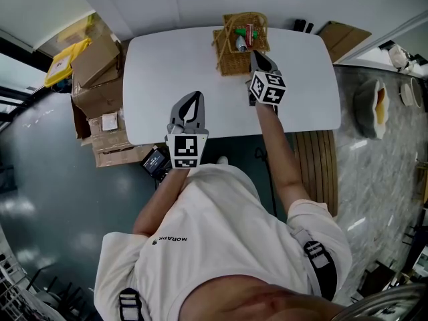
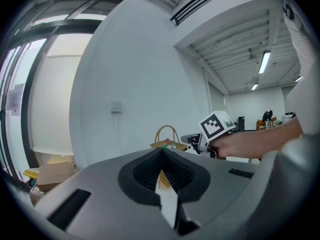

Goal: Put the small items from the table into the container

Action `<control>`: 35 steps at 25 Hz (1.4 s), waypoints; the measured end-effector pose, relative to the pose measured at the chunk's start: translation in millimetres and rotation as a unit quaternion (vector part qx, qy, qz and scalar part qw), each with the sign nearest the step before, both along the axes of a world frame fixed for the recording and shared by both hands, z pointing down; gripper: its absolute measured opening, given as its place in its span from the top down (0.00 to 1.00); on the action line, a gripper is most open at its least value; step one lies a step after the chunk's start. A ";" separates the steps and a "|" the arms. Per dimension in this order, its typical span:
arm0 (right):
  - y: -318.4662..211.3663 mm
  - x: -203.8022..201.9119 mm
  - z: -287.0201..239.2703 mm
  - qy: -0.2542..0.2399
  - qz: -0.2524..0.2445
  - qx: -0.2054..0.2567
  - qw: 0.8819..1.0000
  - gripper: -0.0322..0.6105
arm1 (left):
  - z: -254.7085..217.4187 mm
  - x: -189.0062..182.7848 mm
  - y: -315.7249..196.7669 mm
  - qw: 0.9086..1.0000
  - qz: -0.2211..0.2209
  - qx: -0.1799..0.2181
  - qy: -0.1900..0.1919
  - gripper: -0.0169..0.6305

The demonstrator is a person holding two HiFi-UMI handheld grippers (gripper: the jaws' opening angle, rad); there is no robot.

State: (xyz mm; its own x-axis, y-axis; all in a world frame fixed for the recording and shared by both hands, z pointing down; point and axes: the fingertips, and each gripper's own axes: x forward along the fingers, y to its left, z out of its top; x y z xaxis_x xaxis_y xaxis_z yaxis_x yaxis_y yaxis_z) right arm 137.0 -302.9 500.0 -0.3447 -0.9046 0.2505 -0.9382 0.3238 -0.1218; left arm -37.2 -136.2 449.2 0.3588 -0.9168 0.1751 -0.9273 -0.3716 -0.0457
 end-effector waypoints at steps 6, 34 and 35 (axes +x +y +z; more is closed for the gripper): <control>32.1 -22.6 -27.2 -0.012 -0.027 0.027 0.999 0.93 | -3.2 -0.1 -2.6 1.000 0.000 0.003 0.006 0.97; 121.2 -83.3 -63.4 -0.027 -0.068 0.064 0.995 0.93 | -17.6 -6.8 -4.1 0.999 0.002 0.022 0.025 0.97; 124.1 -86.4 -63.7 -0.028 -0.070 0.064 0.995 0.93 | -18.3 -7.7 -4.3 0.999 0.002 0.023 0.025 0.97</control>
State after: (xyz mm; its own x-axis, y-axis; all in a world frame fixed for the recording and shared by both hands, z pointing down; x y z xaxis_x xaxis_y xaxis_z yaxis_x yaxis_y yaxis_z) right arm 50.7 -178.8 436.3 -0.4802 -0.8698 0.1133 -0.8756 0.4676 -0.1214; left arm -44.9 -140.5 430.9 0.3689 -0.9225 0.1139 -0.9277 -0.3730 -0.0160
